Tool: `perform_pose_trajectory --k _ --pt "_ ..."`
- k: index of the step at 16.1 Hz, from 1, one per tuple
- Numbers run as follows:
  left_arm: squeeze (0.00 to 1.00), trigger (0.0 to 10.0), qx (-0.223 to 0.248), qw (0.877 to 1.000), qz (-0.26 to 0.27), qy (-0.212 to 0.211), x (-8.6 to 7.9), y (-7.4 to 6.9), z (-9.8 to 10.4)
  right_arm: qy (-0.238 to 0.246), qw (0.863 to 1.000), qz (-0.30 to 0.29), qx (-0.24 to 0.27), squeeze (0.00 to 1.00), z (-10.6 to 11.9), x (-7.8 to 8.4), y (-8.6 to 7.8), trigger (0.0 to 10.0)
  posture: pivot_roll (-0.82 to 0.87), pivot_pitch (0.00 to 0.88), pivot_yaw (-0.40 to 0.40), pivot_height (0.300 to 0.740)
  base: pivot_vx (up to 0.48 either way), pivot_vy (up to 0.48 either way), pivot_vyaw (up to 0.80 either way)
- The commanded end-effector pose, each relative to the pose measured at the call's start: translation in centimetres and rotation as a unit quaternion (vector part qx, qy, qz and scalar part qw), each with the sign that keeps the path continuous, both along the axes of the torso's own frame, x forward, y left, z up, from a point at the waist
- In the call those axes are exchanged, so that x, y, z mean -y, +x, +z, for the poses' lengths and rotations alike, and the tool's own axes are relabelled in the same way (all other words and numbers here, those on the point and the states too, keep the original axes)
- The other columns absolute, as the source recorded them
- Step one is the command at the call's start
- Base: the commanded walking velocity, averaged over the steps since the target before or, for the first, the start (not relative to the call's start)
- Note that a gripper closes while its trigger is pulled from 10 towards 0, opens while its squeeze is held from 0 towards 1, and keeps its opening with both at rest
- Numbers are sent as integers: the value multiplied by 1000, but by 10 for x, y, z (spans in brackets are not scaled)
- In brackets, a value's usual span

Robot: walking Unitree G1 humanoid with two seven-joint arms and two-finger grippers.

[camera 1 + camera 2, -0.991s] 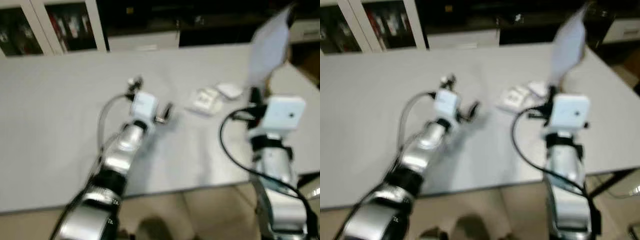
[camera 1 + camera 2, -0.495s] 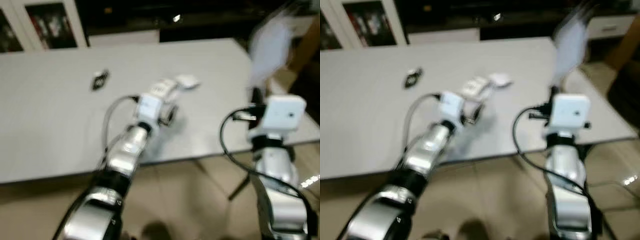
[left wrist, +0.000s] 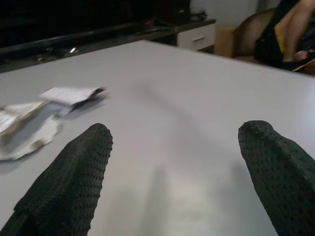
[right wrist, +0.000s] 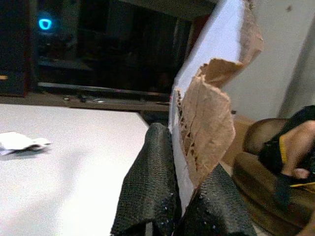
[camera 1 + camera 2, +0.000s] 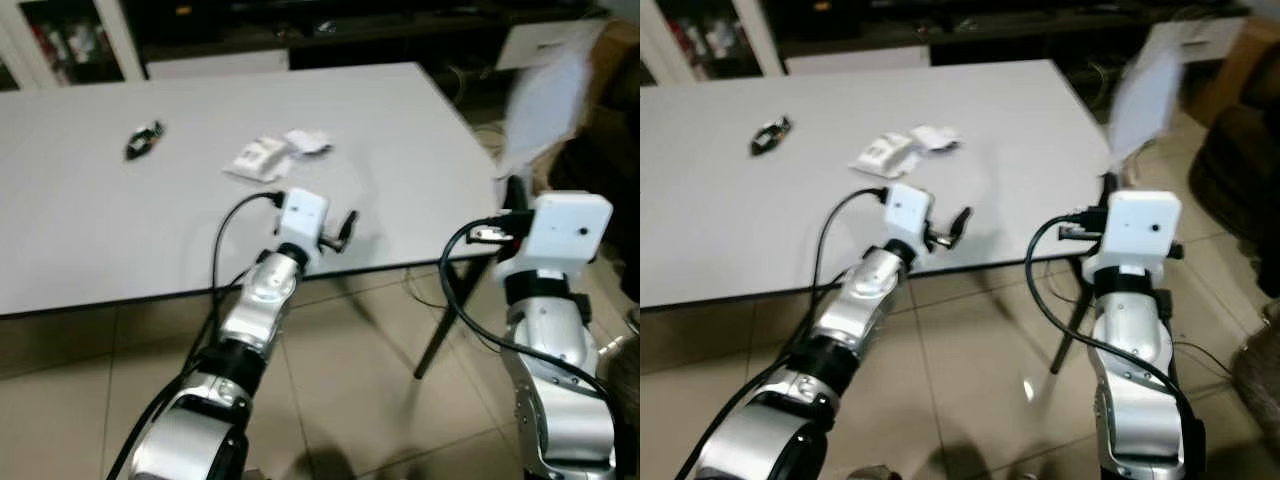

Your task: Picking trash to rubbish bin

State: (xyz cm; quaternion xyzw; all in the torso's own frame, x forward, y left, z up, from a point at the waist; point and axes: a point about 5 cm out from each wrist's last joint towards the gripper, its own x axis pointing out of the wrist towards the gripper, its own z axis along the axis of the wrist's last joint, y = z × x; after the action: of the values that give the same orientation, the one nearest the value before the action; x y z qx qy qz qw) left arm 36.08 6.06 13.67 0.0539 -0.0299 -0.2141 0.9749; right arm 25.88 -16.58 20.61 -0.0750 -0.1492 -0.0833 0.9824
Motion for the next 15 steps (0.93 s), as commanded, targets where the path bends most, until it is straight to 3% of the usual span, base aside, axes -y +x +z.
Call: perform_pose_trajectory --k 1,7,10,15 --pt "0 10000 1 1000 17 0 -13 3 2 2 1000 9 5 0 3 -6 1 10000 54 86 7 740 0 0 800" --pt "0 10000 1 1000 1 -6 -9 3 6 1 1000 10 -1 0 0 -6 1 10000 57 89 7 740 0 0 800" --pt "0 10000 14 1000 -15 -21 -7 3 14 4 1000 12 0 0 0 -6 1 10000 57 88 6 740 87 0 0" --pt "0 10000 13 999 -21 -24 -7 3 14 2 1000 17 2 0 1 -8 2 10000 61 84 6 740 401 0 0"
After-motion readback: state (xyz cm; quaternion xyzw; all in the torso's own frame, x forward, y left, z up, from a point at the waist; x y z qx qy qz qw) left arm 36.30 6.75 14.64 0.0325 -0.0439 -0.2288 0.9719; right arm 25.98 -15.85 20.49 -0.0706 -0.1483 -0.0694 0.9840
